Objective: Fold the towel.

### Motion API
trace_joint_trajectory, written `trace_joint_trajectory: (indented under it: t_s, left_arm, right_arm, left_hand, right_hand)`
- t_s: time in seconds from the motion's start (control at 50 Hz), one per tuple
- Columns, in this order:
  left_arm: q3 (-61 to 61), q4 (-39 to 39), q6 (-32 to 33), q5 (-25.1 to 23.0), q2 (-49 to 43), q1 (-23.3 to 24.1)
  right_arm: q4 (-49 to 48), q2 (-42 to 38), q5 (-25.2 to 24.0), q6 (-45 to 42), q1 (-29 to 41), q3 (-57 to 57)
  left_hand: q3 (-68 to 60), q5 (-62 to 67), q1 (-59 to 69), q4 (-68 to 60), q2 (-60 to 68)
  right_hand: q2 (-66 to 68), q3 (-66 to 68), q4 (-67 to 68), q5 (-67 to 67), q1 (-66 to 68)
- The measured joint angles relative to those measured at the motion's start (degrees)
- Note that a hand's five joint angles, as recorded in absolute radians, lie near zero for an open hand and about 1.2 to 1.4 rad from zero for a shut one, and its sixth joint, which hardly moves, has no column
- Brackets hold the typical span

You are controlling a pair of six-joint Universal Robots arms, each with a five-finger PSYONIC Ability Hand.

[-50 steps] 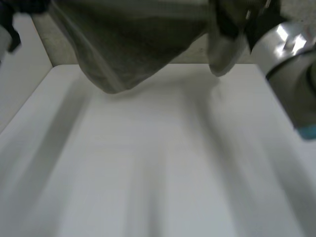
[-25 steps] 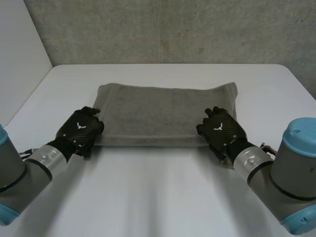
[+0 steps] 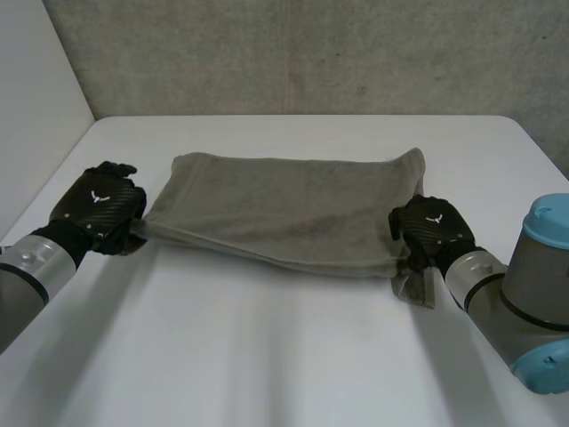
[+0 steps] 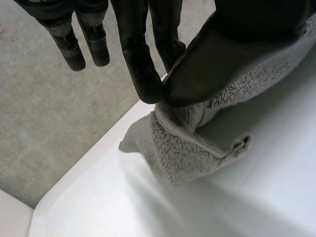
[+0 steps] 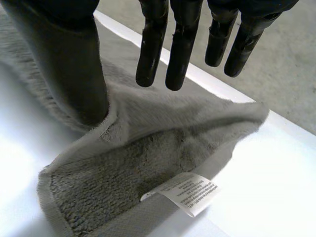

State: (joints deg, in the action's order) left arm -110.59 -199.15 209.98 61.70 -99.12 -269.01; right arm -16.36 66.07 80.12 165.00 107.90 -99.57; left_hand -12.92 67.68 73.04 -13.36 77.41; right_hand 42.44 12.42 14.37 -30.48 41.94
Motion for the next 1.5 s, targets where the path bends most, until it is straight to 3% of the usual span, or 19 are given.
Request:
trace_joint_trajectory:
  t_s: [0.28, 0.62, 0.7, 0.78, 0.82, 1.06, 1.32, 1.5]
  left_arm:
    - [1.27, 0.66, -1.18, -0.01, -0.49, -4.95]
    - [1.47, 1.51, -5.15, -0.41, -0.25, -4.99]
    - [1.69, 1.48, -5.08, -0.25, -0.42, -5.44]
    - [1.96, 1.61, -5.03, -0.11, -0.57, -6.15]
    - [2.02, 1.87, -5.02, -0.10, -0.57, -6.38]
    - [1.78, 8.50, -7.26, -1.12, 5.28, -6.36]
    - [1.03, 14.08, -17.30, -2.91, 21.51, -6.85]
    - [0.76, 15.33, -20.30, -3.19, 26.23, -8.88]
  right_arm:
    - [0.25, -4.21, 1.22, 6.56, -1.61, 2.08]
    - [4.99, -5.12, 0.15, 9.56, -0.92, 1.16]
    - [4.82, -5.51, 0.02, 9.18, -0.94, 0.90]
    - [4.70, -5.31, -0.14, 8.58, -1.35, 0.89]
    - [4.79, -4.65, -0.41, 7.89, -1.75, 0.89]
    - [10.54, 11.34, -8.27, 2.27, -10.53, 0.15]
    - [22.15, 30.19, -16.23, -1.82, -16.83, 2.96]
    - [26.24, 34.41, -18.45, -2.15, -17.87, 6.48]
  left_hand:
    - [0.00, 0.00, 0.00, 0.00, 0.00]
    - [0.00, 0.00, 0.00, 0.00, 0.00]
    - [0.00, 0.00, 0.00, 0.00, 0.00]
    - [0.00, 0.00, 0.00, 0.00, 0.00]
    - [0.00, 0.00, 0.00, 0.00, 0.00]
    - [0.00, 0.00, 0.00, 0.00, 0.00]
    - [0.00, 0.00, 0.00, 0.00, 0.00]
    - [0.00, 0.01, 0.42, 0.00, 0.01]
  right_hand:
    - [-0.81, 0.00, 0.00, 1.33, -1.30]
    - [-0.71, 0.00, 0.00, 1.15, -1.14]
    - [11.00, 0.00, 0.00, -12.00, 10.90]
    - [31.36, 0.00, 0.00, -33.53, 31.75]
    - [32.14, 0.00, 0.00, -35.59, 32.65]
    - [32.14, 0.00, 0.00, -35.59, 32.65]
    - [32.17, 0.00, 0.00, -35.60, 32.65]
    - [32.17, 0.00, 0.00, -35.60, 32.65]
